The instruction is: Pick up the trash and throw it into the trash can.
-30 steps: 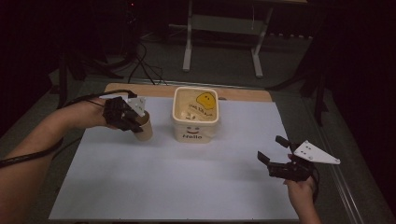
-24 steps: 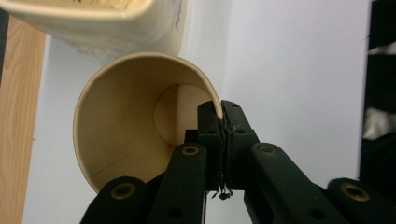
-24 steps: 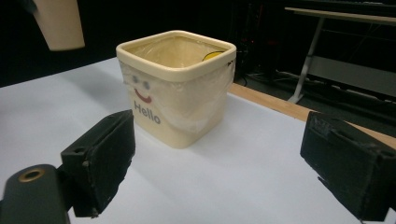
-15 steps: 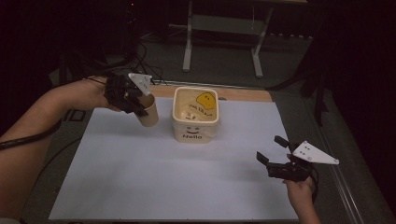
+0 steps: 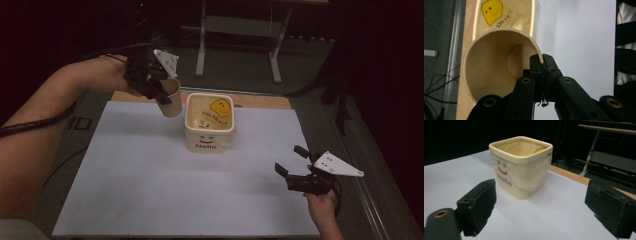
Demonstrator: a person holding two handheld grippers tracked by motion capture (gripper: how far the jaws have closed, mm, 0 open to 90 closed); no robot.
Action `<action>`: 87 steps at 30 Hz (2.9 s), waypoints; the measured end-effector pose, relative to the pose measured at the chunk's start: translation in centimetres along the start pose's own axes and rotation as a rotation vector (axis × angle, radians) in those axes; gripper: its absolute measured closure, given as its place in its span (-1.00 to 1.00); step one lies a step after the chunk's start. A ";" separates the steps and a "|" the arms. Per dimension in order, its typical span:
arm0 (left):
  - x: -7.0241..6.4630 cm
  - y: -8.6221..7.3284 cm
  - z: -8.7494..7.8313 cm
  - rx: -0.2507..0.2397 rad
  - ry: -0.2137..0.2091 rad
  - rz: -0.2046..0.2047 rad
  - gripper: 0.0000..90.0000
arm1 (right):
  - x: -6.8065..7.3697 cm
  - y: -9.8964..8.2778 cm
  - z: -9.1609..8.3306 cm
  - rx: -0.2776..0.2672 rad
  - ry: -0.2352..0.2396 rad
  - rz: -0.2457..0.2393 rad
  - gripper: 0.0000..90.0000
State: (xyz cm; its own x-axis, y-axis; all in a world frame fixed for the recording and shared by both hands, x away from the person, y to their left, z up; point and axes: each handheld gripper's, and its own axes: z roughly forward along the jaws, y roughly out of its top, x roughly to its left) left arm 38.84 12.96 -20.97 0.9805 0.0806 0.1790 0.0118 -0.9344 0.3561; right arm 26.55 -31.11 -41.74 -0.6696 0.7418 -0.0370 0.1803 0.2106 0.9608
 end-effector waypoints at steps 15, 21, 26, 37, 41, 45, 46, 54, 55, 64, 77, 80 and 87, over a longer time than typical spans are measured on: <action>1.8 5.1 -0.7 0.025 0.000 0.053 0.98 | -0.1 -0.2 -0.1 0.002 0.005 -0.002 -0.78; 2.6 6.6 -0.4 0.037 0.003 0.058 0.98 | -0.1 -0.2 -0.1 0.001 0.005 0.000 -0.78; 3.1 7.8 0.0 0.051 -0.002 0.060 0.97 | -0.2 -0.3 -0.2 0.002 0.003 0.003 -0.78; 4.1 9.5 2.1 0.106 -0.015 0.068 0.97 | -0.4 -0.4 -0.5 -0.004 -0.001 0.002 -0.78; 4.6 9.5 2.8 0.107 -0.018 0.062 0.97 | -0.3 -0.4 -0.5 -0.007 -0.001 0.000 -0.78; 5.0 9.5 3.7 0.117 -0.019 0.064 0.97 | -0.2 -0.4 -0.4 -0.008 0.002 -0.006 -0.78; 5.1 9.5 4.0 0.118 -0.022 0.062 0.97 | -0.2 -0.4 -0.4 -0.007 0.005 -0.005 -0.78; 5.7 9.3 6.7 0.129 -0.035 0.050 0.97 | -0.2 -0.5 -0.4 -0.004 0.011 -0.006 -0.78; 5.7 9.3 6.9 0.133 -0.031 0.058 0.97 | -0.2 -0.5 -0.4 -0.004 0.012 -0.006 -0.78; 6.5 8.8 8.7 0.113 -0.041 0.034 0.97 | -0.2 -0.5 -0.3 -0.002 0.017 -0.007 -0.78; 7.0 8.3 11.1 0.107 -0.067 0.024 0.97 | -0.2 -0.7 -0.2 0.001 0.022 -0.006 -0.78; 7.1 8.2 11.3 0.102 -0.060 0.025 0.97 | -0.2 -0.7 -0.1 0.000 0.022 -0.005 -0.78; 7.1 7.9 11.8 0.084 -0.046 0.014 0.74 | -0.3 -0.7 -0.2 0.001 0.022 -0.005 -0.78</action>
State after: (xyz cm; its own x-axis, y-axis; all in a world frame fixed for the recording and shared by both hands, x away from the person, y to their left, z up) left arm 48.22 2.04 -27.74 0.9886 0.0529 0.1409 0.0121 -0.9612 0.2758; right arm 26.48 -31.57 -42.36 -0.6865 0.7263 -0.0354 0.1780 0.2150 0.9603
